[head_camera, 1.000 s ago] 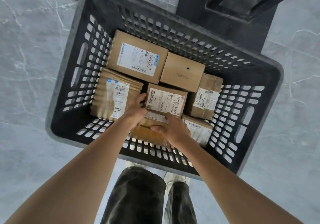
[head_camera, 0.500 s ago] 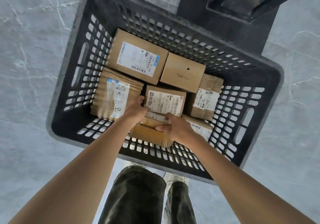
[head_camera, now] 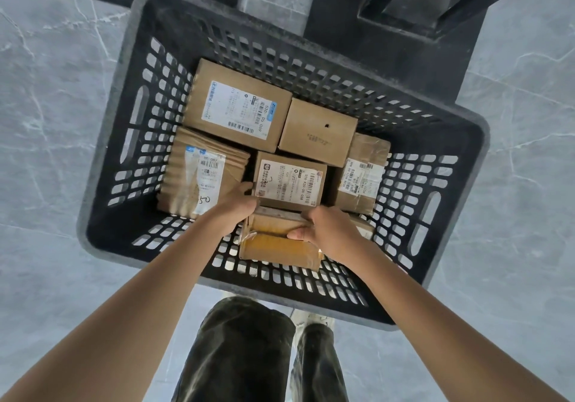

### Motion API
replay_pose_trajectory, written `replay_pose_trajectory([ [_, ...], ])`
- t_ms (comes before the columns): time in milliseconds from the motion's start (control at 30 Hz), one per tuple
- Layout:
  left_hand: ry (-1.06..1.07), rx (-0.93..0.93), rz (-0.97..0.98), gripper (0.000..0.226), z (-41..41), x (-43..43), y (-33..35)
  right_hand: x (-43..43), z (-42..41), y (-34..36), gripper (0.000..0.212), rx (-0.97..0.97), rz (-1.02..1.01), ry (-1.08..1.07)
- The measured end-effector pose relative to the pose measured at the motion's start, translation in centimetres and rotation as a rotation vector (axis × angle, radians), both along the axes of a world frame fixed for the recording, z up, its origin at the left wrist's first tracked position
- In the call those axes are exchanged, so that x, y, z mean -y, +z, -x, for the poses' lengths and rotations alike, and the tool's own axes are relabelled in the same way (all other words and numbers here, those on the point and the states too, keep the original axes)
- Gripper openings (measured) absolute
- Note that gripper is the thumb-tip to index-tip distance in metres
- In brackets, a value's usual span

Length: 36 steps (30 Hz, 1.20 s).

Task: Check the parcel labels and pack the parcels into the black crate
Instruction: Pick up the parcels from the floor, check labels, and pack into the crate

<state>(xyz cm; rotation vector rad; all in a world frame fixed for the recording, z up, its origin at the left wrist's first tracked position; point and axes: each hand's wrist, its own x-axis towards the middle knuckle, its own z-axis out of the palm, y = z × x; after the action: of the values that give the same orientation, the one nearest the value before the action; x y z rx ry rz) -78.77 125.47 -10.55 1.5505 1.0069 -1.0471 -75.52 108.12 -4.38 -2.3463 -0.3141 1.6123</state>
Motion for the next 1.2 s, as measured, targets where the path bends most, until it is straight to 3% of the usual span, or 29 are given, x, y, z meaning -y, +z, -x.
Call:
replay_pose_trajectory([
  [200, 0.066, 0.004, -0.030, 0.050, -0.1, -0.6, -0.4, -1.3, -1.7, -1.2, 0.052, -0.042, 0.087, 0.080],
  [367, 0.029, 0.041, -0.051, 0.028, -0.3, 0.1, -0.7, -0.9, -0.4, -2.8, 0.043, 0.004, 0.155, 0.029],
  [500, -0.120, 0.100, -0.113, 0.051, 1.3, 0.2, -0.3, -0.3, 2.9, -3.4, 0.035, 0.212, 0.106, -0.247],
  [600, -0.249, 0.179, -0.117, 0.073, 2.7, 0.9, 0.9, -0.2, 3.5, -3.9, 0.029, 0.318, 0.130, -0.248],
  [700, -0.313, 0.218, -0.047, 0.046, 3.8, 1.7, 1.6, -0.1, 3.7, -4.1, 0.022, 0.355, 0.145, -0.297],
  [900, -0.064, 0.166, -0.012, 0.045, 3.5, 0.9, 1.8, 0.4, 5.1, -2.6, 0.031, 0.522, 0.006, -0.320],
  [1033, 0.290, 0.114, 0.035, 0.073, 3.3, 1.0, 1.5, 0.6, 5.4, -1.6, 0.090, 0.084, -0.132, -0.385],
  [1200, 0.367, 0.073, 0.002, 0.079, 3.0, 1.1, 0.4, -0.5, 5.0, -2.0, 0.088, 0.192, -0.003, -0.255],
])
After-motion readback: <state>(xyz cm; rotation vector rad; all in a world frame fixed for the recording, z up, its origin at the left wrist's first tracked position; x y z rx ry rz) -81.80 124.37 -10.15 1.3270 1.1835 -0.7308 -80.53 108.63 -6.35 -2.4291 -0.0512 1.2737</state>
